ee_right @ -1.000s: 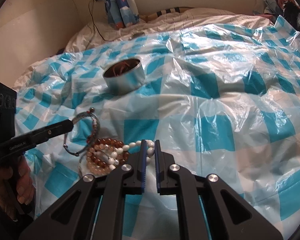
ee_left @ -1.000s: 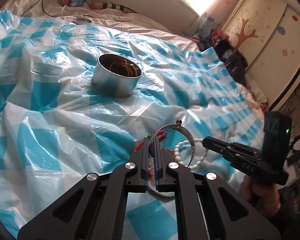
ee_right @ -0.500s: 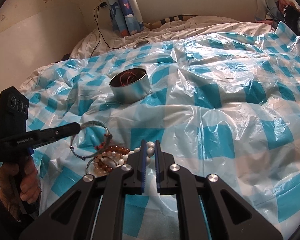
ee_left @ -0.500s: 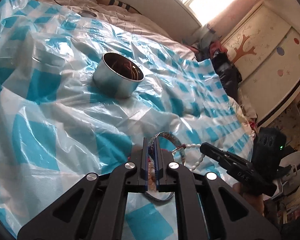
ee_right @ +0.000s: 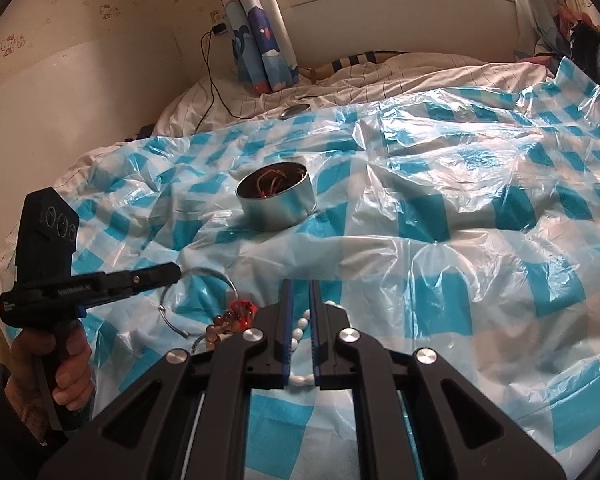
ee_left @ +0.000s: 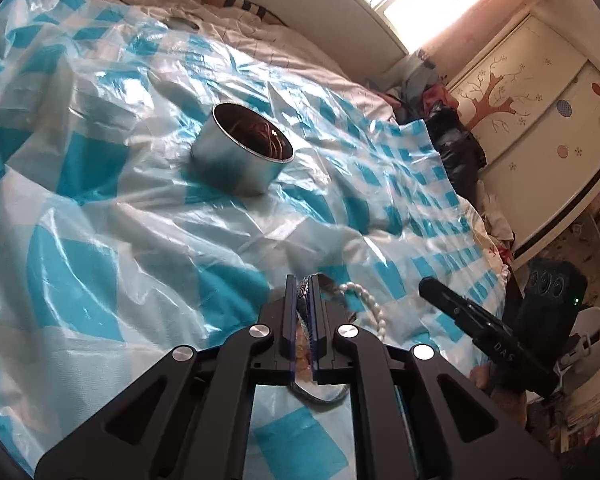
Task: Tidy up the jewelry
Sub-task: 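Pull the white bead strand up with the right gripper while the left gripper pins the dish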
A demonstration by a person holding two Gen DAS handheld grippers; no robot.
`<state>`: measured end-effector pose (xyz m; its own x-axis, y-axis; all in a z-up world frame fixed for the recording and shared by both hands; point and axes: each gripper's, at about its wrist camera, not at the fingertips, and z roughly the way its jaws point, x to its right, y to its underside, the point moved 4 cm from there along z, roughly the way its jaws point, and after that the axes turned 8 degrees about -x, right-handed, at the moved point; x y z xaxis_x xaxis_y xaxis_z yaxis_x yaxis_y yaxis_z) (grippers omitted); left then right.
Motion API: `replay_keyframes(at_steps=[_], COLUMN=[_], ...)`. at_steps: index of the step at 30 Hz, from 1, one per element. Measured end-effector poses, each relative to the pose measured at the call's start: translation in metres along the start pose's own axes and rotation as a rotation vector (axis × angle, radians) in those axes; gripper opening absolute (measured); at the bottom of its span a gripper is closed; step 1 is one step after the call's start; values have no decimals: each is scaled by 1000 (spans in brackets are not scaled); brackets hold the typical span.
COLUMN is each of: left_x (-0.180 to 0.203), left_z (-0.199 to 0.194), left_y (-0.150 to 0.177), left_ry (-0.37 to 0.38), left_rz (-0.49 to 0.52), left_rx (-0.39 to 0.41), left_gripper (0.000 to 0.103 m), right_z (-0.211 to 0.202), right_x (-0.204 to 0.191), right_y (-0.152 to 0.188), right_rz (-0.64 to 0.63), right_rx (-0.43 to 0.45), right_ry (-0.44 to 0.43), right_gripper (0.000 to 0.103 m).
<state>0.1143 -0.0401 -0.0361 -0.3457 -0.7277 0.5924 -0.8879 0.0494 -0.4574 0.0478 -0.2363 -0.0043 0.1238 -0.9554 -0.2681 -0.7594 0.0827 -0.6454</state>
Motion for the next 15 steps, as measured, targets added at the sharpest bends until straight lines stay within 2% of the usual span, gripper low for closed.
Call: replay_keyframes(at_steps=[2, 4, 6, 7, 9, 11, 15], left_x=[-1, -1, 2, 5, 18, 29, 22], left_z=[3, 2, 8, 16, 31, 35, 22], left_y=[2, 1, 3, 5, 13, 15, 11], left_ry=[-16, 34, -133, -190, -185, -144, -108], left_rz=[2, -15, 52, 92, 144, 175, 137], left_rx=[-11, -3, -23, -51, -100, -107, -75], left_gripper=[4, 5, 0, 0, 0, 0, 0], right_z=[-1, -2, -2, -1, 2, 2, 8], right_x=[0, 0, -1, -1, -1, -2, 3], right_y=[0, 0, -1, -1, 0, 0, 3], right_rz=[3, 1, -2, -3, 2, -3, 10], right_rx=[4, 1, 7, 5, -6, -4, -42], right_ry=[1, 1, -2, 0, -2, 2, 13], right_gripper=[8, 8, 8, 8, 8, 8, 8])
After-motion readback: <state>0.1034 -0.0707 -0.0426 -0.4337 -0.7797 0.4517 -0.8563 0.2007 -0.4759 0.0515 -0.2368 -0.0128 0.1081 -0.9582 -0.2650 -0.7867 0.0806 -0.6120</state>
